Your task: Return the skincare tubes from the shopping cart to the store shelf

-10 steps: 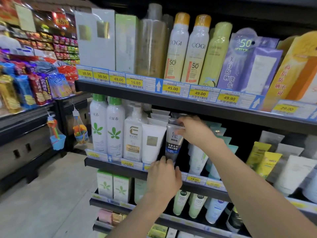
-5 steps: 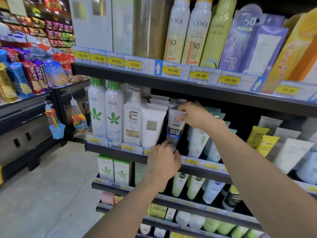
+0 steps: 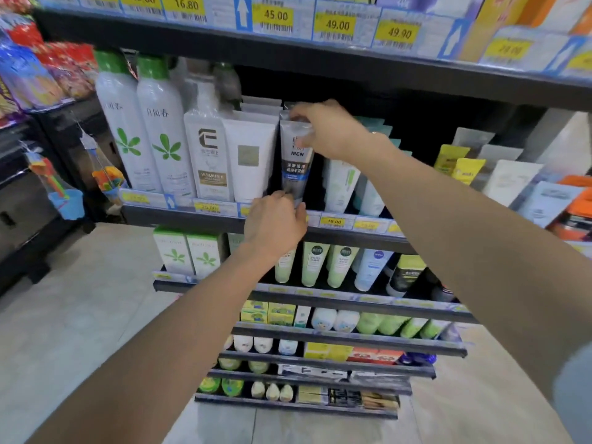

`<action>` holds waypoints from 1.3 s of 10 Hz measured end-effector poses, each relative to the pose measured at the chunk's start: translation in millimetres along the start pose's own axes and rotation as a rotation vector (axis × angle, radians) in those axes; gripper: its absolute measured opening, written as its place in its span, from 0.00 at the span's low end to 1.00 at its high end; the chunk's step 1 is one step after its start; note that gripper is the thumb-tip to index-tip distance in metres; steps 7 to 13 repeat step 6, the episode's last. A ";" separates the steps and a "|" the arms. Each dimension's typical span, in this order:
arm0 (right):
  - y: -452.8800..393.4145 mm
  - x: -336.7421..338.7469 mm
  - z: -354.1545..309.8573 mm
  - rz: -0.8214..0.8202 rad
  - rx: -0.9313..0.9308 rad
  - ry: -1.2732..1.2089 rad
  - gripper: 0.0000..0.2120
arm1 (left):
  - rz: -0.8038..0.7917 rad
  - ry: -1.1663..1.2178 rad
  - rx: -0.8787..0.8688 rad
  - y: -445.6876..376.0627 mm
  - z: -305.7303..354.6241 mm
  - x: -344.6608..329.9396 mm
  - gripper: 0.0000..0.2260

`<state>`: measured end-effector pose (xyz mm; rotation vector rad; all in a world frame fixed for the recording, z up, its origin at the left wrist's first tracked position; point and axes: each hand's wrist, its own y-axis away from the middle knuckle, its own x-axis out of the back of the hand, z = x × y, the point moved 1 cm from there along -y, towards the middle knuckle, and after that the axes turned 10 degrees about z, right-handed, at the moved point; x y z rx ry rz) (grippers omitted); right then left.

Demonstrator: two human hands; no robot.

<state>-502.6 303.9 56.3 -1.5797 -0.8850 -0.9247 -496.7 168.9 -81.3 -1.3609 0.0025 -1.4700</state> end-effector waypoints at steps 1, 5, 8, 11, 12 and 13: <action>3.5 4.6 2.1 0.052 0.013 -0.008 0.25 | -0.004 -0.021 -0.041 0.8 -1.5 -1.8 0.16; 25.0 7.8 2.0 0.245 0.144 0.005 0.23 | -0.073 -0.015 -0.131 0.8 -8.4 7.0 0.14; 36.7 7.6 4.3 0.381 0.192 0.006 0.21 | -0.128 -0.021 -0.177 3.2 -12.4 13.2 0.15; 36.7 7.6 4.3 0.381 0.192 0.006 0.21 | -0.128 -0.021 -0.177 3.2 -12.4 13.2 0.15; 36.7 7.6 4.3 0.381 0.192 0.006 0.21 | -0.128 -0.021 -0.177 3.2 -12.4 13.2 0.15; 36.7 7.6 4.3 0.381 0.192 0.006 0.21 | -0.128 -0.021 -0.177 3.2 -12.4 13.2 0.15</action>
